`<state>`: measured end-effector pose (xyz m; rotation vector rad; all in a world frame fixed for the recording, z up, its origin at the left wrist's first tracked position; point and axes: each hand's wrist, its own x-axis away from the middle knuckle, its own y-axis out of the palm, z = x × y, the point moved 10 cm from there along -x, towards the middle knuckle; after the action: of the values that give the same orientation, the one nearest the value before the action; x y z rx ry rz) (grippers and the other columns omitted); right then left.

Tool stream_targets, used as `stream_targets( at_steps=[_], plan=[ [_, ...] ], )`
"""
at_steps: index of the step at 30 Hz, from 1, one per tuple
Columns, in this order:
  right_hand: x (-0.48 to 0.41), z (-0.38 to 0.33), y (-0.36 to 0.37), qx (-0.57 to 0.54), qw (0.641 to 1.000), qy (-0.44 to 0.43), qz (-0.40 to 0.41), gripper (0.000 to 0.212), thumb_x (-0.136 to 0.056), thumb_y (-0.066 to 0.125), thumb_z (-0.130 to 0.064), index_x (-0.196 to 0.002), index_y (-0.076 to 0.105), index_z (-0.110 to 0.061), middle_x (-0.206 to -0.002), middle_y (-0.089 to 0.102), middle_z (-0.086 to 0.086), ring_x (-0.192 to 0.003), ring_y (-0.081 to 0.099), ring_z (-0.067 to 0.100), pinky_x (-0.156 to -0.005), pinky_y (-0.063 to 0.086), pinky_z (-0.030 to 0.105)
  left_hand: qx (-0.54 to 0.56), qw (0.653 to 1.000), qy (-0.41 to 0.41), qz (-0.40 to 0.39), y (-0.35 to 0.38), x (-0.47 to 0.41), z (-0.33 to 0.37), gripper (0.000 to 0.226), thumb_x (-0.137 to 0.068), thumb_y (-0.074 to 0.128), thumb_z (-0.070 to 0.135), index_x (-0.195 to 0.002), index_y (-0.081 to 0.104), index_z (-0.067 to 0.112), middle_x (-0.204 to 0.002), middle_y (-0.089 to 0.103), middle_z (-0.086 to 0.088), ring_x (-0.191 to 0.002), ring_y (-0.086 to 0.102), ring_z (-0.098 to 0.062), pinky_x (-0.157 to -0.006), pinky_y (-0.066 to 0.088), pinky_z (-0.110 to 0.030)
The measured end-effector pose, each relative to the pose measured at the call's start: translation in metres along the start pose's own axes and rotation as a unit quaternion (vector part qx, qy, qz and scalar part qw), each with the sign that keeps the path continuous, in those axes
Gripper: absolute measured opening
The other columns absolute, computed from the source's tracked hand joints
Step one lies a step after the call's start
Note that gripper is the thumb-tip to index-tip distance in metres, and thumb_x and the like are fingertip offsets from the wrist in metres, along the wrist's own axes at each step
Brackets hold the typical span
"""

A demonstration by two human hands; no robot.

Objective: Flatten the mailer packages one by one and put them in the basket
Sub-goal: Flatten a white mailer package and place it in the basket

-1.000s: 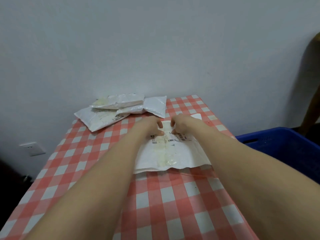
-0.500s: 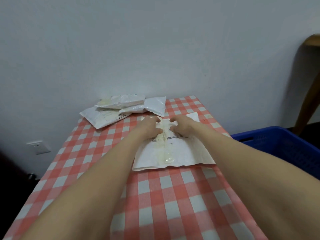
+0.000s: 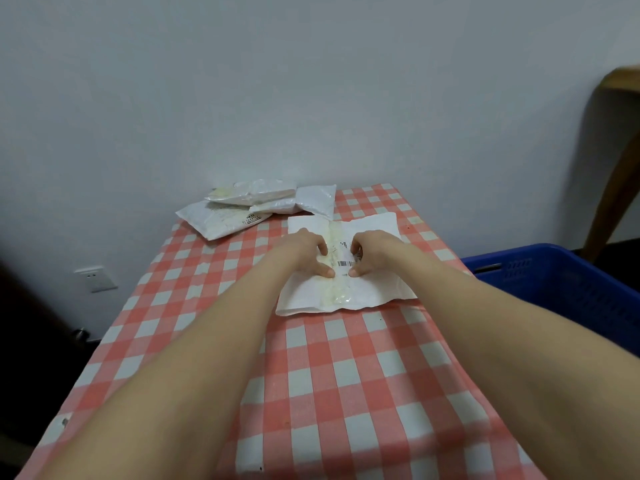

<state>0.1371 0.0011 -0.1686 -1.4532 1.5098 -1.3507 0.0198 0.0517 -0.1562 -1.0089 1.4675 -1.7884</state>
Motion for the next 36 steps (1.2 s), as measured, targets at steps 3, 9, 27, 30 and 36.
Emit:
stream_targets(
  at_steps=[3,9,27,30,36],
  plan=[
    [-0.003,-0.001,-0.001,0.027,1.0,0.005,0.005,0.048,-0.079,0.075,-0.038,-0.119,0.061,-0.015,-0.118,0.062,0.001,-0.11,0.057,0.022,-0.092,0.049,0.036,-0.006,1.0,0.016,0.016,0.0,-0.001,0.004,0.053,-0.073,0.075,0.05,-0.117,0.058,0.026,-0.12,0.056,0.004,-0.106,0.055,-0.018,-0.082,0.043,-0.029],
    [-0.006,-0.002,-0.001,0.041,0.998,0.008,0.037,0.027,-0.086,0.069,-0.03,-0.108,0.062,-0.017,-0.113,0.062,0.004,-0.105,0.059,0.026,-0.077,0.045,0.031,-0.02,0.999,0.029,0.035,-0.003,-0.004,0.013,0.031,-0.077,0.074,0.043,-0.098,0.06,0.026,-0.108,0.063,0.003,-0.103,0.057,-0.02,-0.081,0.046,-0.032],
    [0.052,-0.005,-0.005,0.005,1.0,-0.018,-0.002,0.069,-0.075,0.076,-0.048,-0.133,0.049,-0.021,-0.134,0.046,0.005,-0.122,0.046,0.026,-0.098,0.041,0.036,0.042,0.998,0.042,0.012,-0.008,0.051,0.004,0.064,-0.065,0.081,0.049,-0.119,0.054,0.027,-0.115,0.046,0.001,-0.105,0.051,-0.019,-0.092,0.044,-0.034],
    [0.053,-0.006,0.01,0.021,0.999,-0.015,-0.038,0.065,-0.076,0.079,-0.04,-0.13,0.05,-0.018,-0.132,0.051,0.002,-0.118,0.05,0.023,-0.097,0.043,0.034,0.003,0.999,0.047,-0.018,0.007,0.057,0.006,0.069,-0.063,0.083,0.047,-0.121,0.051,0.027,-0.117,0.05,0.003,-0.105,0.05,-0.018,-0.085,0.042,-0.03],
    [0.047,-0.01,0.011,0.079,0.997,-0.023,-0.002,0.044,-0.08,0.074,-0.035,-0.118,0.057,-0.019,-0.123,0.058,0.0,-0.112,0.054,0.021,-0.092,0.046,0.033,-0.068,0.996,0.057,0.027,0.007,0.055,0.017,0.053,-0.068,0.081,0.043,-0.111,0.053,0.025,-0.109,0.059,0.008,-0.093,0.051,-0.015,-0.072,0.039,-0.029]
  ],
)
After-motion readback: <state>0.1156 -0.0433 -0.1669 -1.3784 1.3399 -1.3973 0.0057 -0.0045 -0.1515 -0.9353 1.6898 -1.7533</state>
